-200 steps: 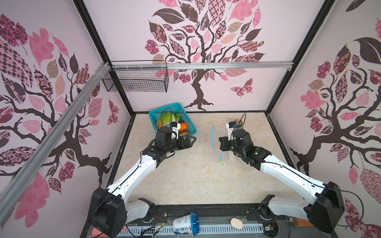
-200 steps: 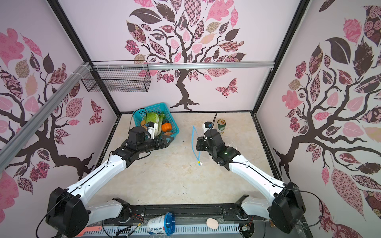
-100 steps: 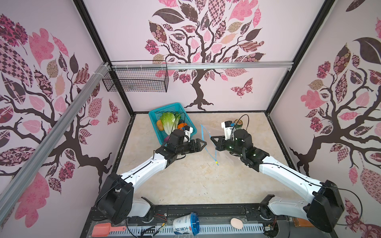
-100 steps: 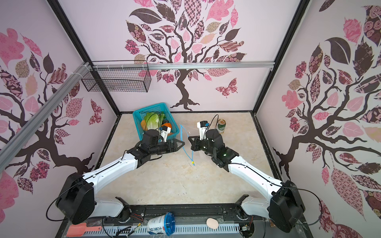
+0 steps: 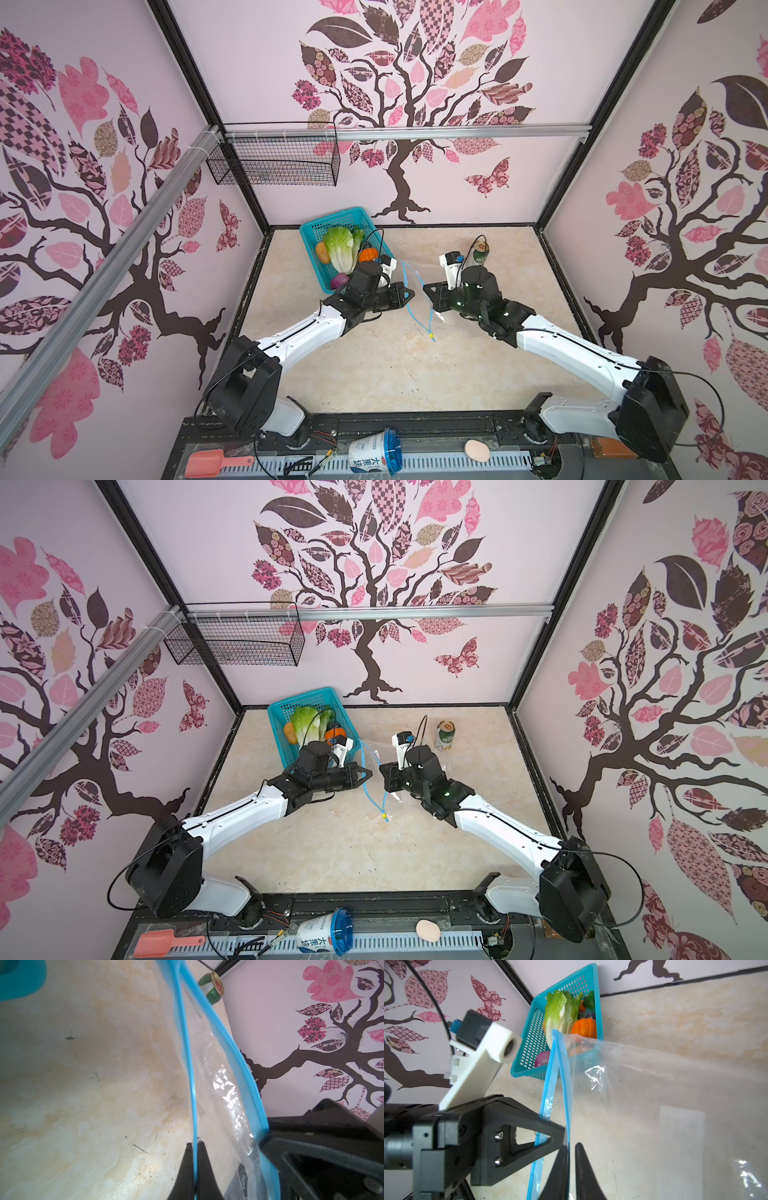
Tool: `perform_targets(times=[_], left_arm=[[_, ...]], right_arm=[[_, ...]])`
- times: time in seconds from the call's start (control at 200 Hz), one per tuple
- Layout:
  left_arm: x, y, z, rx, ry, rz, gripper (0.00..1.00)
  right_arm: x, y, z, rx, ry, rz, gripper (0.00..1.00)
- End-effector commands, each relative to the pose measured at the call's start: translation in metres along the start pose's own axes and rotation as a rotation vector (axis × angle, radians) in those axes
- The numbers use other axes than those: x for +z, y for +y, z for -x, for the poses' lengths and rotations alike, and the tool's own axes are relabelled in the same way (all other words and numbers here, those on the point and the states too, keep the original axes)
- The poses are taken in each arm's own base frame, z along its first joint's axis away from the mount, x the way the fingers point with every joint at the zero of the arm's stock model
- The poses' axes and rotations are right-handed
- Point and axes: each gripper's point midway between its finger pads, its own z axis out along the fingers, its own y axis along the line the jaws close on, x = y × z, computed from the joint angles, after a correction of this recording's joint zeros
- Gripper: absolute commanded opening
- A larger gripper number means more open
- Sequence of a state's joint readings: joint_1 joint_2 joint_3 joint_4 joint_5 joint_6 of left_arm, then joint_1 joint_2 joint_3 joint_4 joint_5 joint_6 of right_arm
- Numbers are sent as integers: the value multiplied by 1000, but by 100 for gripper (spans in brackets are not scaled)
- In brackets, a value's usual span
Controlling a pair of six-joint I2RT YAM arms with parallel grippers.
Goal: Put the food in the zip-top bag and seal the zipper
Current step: 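Lift the zipper with the right gripper while the left grasps the opposite lip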
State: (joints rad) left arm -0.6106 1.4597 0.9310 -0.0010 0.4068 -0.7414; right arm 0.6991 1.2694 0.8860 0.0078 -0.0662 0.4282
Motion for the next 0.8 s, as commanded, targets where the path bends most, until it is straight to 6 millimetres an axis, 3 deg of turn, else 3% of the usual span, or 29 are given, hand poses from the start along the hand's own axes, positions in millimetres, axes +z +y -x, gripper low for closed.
perform_targets(times=[0.0,0.125,0.275,0.39,0.5,0.795], left_arm=[[-5,-16,13,20,-34,-20,0],[-9,-17,13,24,-44,-15,0],[-15,-18,16,31,-65,-4,0],[-19,-17,17,42,-85,13,0],[-22,-14,18,48,-97,27,0],[-31,-17,19,59,-121,27,0]], right_arm=[[4,-7,3,-76,24,-104,39],[11,-11,1,-111,55,-153,57],[19,-10,-5,-203,93,-232,61],[22,5,-14,-288,118,-225,66],[25,8,-19,-297,129,-222,67],[37,-24,-31,-348,205,-403,63]])
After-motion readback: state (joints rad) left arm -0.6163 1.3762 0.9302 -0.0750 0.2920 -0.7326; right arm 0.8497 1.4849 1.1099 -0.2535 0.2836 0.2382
